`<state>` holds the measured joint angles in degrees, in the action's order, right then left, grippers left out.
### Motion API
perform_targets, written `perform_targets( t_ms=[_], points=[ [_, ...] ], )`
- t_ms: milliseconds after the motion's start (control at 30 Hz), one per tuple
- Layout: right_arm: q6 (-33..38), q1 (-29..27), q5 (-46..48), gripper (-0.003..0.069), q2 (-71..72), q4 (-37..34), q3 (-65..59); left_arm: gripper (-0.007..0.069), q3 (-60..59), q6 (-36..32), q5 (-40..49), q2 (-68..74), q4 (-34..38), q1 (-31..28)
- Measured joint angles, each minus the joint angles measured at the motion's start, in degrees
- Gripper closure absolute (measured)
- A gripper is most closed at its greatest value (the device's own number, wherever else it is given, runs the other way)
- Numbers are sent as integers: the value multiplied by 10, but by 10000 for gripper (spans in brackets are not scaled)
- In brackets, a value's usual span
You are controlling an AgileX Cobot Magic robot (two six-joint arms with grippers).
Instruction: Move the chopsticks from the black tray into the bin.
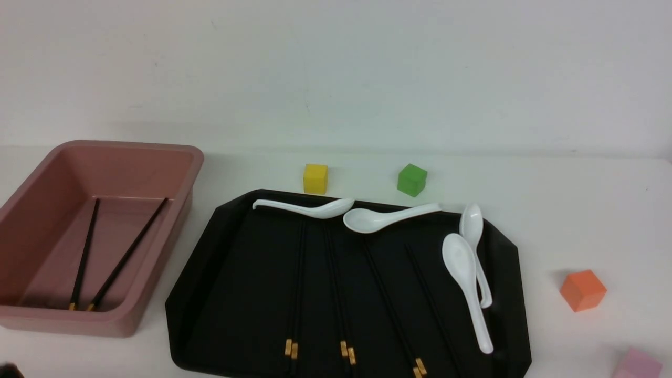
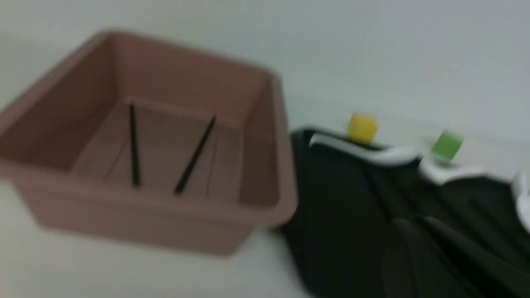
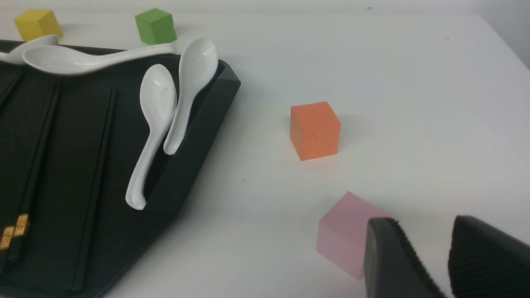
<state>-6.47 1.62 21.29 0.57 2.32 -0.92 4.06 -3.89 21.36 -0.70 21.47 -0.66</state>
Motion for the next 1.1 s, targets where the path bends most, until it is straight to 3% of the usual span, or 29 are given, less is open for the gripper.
perform_targets(
  t_ms=[167,367,1100],
  points=[
    [0,0,0,419,0,0,0,636,-49,118,-11,0,-126,43],
    [0,0,0,419,0,0,0,635,-57,198,-2,0,-198,59],
    [0,0,0,419,0,0,0,617,-57,204,7,0,-207,59]
  ],
)
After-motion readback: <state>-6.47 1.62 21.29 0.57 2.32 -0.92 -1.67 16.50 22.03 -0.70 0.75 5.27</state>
